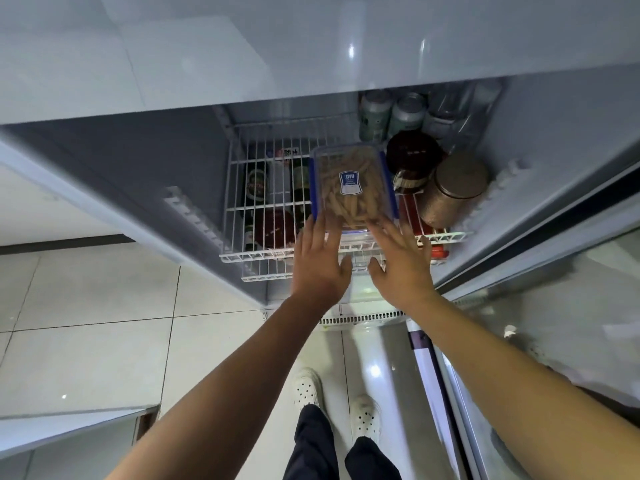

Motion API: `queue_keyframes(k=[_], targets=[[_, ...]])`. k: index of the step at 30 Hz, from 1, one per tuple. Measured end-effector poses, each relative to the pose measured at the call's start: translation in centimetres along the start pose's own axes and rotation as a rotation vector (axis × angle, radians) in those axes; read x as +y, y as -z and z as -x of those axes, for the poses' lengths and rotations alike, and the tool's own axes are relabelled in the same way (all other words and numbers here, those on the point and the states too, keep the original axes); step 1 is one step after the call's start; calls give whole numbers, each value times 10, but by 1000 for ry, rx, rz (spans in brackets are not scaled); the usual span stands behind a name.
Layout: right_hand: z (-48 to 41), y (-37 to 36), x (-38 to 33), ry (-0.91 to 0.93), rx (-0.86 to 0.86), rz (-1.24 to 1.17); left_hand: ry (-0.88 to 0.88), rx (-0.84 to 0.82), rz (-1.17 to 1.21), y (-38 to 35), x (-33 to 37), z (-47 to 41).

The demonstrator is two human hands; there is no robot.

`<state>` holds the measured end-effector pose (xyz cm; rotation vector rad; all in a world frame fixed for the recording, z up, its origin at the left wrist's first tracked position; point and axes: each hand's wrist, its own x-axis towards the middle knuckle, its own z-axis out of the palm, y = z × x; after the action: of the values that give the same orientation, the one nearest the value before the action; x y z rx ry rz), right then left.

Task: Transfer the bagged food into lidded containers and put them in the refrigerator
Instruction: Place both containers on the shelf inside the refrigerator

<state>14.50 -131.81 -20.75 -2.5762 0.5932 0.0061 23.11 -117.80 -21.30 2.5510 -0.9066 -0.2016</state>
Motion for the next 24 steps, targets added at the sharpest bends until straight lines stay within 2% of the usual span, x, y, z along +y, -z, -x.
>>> queue_keyframes(k=[2,5,15,21,24], targets=[[1,3,-2,1,-3,38,-2,-100,-149,-3,-1,9],[1,6,-8,-4,-7,81,31,-142,-232,-1,-1,11],[4,3,-11,16,-11,132,53,-187,-299,2,3,14],[3,2,-3,82,-139,311,80,-274,-301,14,7,17],[5,11,-6,79,-210,323,127,-346,-271,29,13,29]])
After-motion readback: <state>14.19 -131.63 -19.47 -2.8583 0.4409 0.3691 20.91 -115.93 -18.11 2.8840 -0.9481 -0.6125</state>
